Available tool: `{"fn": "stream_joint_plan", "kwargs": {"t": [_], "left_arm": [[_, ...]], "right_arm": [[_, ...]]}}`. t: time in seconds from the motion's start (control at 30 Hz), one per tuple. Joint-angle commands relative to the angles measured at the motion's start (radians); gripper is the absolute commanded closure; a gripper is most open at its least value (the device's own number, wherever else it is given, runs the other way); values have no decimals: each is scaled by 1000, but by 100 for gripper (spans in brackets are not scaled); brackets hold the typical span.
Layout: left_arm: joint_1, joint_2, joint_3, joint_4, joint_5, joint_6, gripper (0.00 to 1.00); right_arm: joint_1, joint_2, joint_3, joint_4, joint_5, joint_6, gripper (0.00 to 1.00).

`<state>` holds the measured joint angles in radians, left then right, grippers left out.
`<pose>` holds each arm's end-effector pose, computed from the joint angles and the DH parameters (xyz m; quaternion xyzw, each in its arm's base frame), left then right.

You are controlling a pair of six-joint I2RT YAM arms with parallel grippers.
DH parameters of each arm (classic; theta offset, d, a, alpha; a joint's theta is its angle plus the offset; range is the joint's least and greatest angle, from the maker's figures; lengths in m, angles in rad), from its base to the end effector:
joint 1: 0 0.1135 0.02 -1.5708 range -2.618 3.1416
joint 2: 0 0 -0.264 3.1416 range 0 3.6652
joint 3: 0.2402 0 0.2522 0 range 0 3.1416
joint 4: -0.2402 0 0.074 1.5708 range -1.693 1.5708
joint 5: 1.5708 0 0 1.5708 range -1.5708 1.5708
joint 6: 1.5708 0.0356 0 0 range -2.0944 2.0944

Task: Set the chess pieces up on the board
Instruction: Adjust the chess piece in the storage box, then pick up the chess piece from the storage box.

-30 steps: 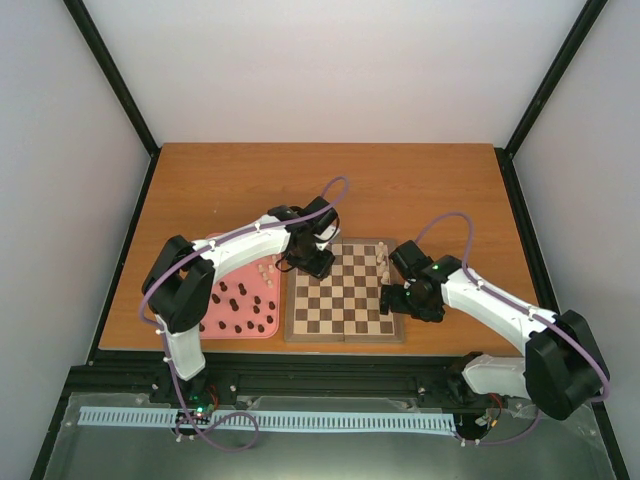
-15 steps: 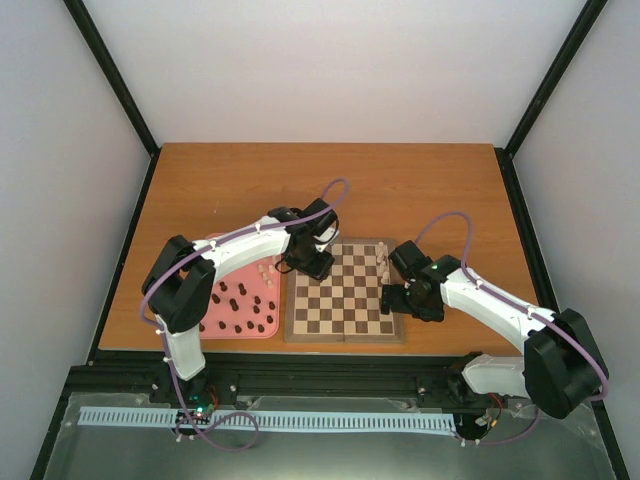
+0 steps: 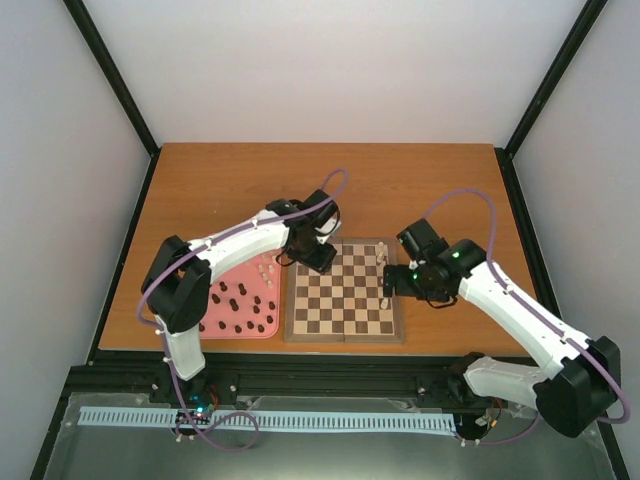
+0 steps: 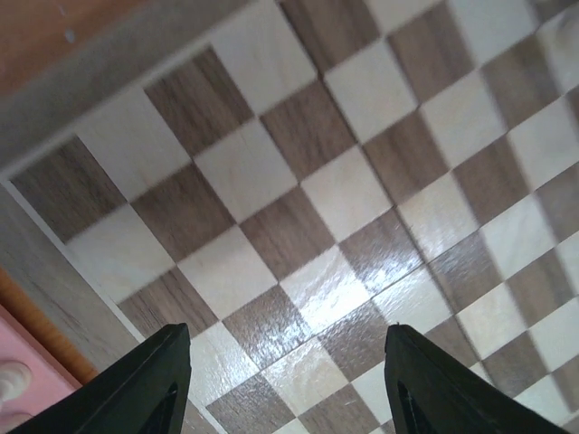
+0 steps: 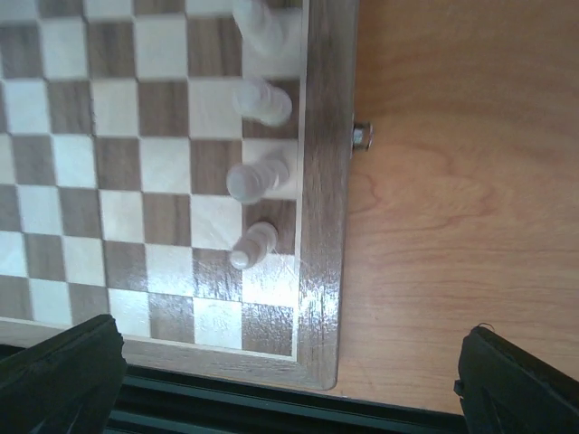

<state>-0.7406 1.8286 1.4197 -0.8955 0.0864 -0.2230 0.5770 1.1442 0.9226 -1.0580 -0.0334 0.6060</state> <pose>0.2671 -0.2484 0.2208 0.2590 0.9558 -0.0994 0.0977 0.1623 0.1070 0.2536 0.0119 0.9892 0.0946 0.1112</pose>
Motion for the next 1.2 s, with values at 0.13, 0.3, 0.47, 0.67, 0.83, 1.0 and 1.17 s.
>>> {"fn": "stream_joint_plan", "kwargs": {"t": [0.13,0.3,0.47,0.67,0.83,1.0,1.17], "left_arm": [[200,-88,116,-46,-16,-49,40],[347,-124,124,-111,-126,-123,38],[485,-182,15,-112,-158,-233,29],[554,-226,-114,-118,-172,-347,15],[601,-224,-219,-61,-115,-398,16],[632,-197,-257,-13,-77,-427,21],[651,-142,-245,23,-54,-434,29]], "right_arm": [[-92,82,237,-68,98,-110,0],[-182,169,306,8,59,-201,0],[-230,238,343,31,24,-273,0],[-246,275,340,38,-9,-316,0],[-263,269,316,44,-12,-328,0],[-280,254,300,41,-11,-333,0],[-287,245,285,43,-16,-331,0]]}}
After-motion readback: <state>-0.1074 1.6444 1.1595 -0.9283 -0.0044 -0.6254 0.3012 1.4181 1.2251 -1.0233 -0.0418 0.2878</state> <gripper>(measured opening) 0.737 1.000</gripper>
